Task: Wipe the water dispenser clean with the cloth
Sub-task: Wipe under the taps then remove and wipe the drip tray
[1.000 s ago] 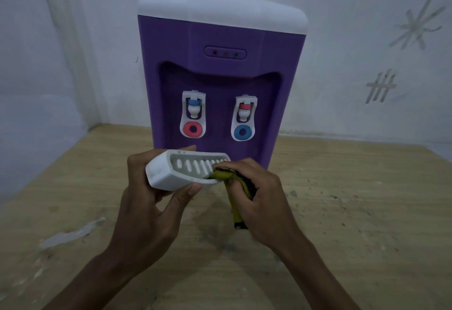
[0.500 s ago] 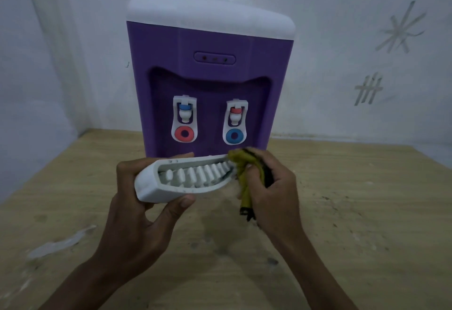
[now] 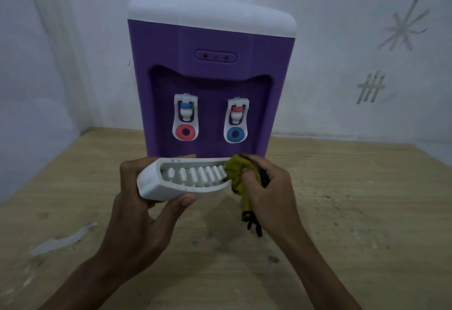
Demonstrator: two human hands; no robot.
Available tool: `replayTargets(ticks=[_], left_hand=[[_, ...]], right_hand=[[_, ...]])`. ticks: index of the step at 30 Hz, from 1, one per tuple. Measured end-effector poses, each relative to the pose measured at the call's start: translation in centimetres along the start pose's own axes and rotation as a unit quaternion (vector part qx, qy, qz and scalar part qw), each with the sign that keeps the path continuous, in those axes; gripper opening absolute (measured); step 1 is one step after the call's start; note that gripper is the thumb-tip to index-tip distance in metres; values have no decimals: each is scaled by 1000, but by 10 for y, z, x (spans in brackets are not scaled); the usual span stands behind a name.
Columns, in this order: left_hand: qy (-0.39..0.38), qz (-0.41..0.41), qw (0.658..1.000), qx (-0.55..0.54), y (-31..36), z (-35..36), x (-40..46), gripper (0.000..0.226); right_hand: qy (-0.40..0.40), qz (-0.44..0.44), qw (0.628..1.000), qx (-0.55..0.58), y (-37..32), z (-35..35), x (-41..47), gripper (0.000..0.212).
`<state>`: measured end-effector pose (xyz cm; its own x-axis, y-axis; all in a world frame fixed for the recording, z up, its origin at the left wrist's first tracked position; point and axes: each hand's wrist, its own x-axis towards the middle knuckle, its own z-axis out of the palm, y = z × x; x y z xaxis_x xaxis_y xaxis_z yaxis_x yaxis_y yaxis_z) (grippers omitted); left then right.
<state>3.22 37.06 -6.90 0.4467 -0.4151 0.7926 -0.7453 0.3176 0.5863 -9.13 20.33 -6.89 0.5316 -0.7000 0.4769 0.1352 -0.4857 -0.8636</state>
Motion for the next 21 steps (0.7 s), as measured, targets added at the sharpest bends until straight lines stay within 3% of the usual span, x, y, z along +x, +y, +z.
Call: replayTargets(ticks=[3,5,9,13,17,21], left_hand=[[18,-17,1000,-17,0,-3,2,59],[25,-25,999,-24,-1,-6,4,59],[17,-23,999,-25,2,-3,2,59],[22,-23,999,-23,1,-5,2,58],[26,-33,999,-29,-1,-6,2,58],[23,-34,998,-38,-1,-4,2,59]], right_hand=[[112,15,992,48,-2,-9,5,35],[131,-3,991,29,1,-11,6,31],[31,-56,996,-54,11,1,1,35],[-41,-139,977,-156,18,9,-4,35],[-38,-110,985,-125,19,5,0,26],[74,-12,997,-13,18,-5,5,29]])
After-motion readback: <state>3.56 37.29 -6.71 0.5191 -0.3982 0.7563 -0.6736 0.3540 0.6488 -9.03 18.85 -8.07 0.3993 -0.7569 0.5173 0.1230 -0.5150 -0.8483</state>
